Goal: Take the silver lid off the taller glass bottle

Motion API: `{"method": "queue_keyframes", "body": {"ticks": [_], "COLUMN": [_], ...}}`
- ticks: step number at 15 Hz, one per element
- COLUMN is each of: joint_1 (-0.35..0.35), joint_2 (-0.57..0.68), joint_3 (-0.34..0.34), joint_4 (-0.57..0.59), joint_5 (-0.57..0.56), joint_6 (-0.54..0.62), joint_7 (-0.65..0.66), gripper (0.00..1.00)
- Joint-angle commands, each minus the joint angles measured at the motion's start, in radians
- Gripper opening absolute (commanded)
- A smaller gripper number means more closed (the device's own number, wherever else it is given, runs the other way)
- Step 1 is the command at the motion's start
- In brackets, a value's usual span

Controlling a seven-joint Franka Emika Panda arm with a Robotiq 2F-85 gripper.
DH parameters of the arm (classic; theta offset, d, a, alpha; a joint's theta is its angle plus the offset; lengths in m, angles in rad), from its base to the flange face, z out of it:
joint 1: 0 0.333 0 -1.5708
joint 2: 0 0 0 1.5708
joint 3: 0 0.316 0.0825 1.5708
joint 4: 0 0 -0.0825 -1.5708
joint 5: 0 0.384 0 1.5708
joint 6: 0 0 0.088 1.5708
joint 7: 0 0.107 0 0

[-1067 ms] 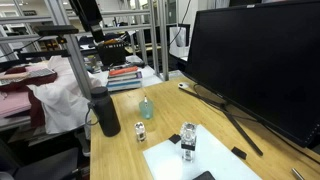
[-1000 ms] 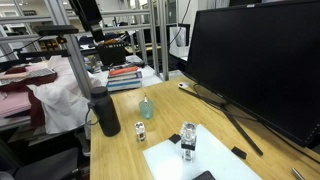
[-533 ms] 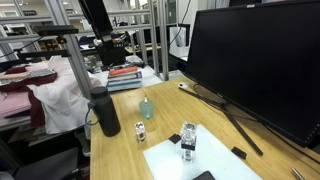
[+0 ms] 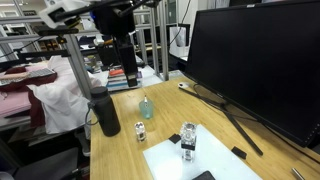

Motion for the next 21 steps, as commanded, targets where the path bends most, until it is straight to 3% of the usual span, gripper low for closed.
{"method": "queue_keyframes", "body": {"ticks": [1, 4, 5, 12, 15, 21], "joint_1": [-0.030, -0.043, -0.027, -0.031, -0.033, -0.044], "joint_2": [0.056, 0.115, 0.098, 0.119, 0.155, 0.296], "joint_3": [0.022, 0.023, 0.010, 0.012, -0.007, -0.029], "joint_4": [0.000, 0.000, -0.001, 0.000, 0.012, 0.024], "joint_5": [-0.039, -0.063, -0.027, -0.044, 0.012, 0.076], "joint_6": [0.063, 0.107, 0.079, 0.098, 0.125, 0.302], "joint_7": [0.050, 0.099, 0.054, 0.081, 0.067, 0.054], "gripper": [1.00, 1.00, 1.00, 1.00, 1.00, 1.00]}}
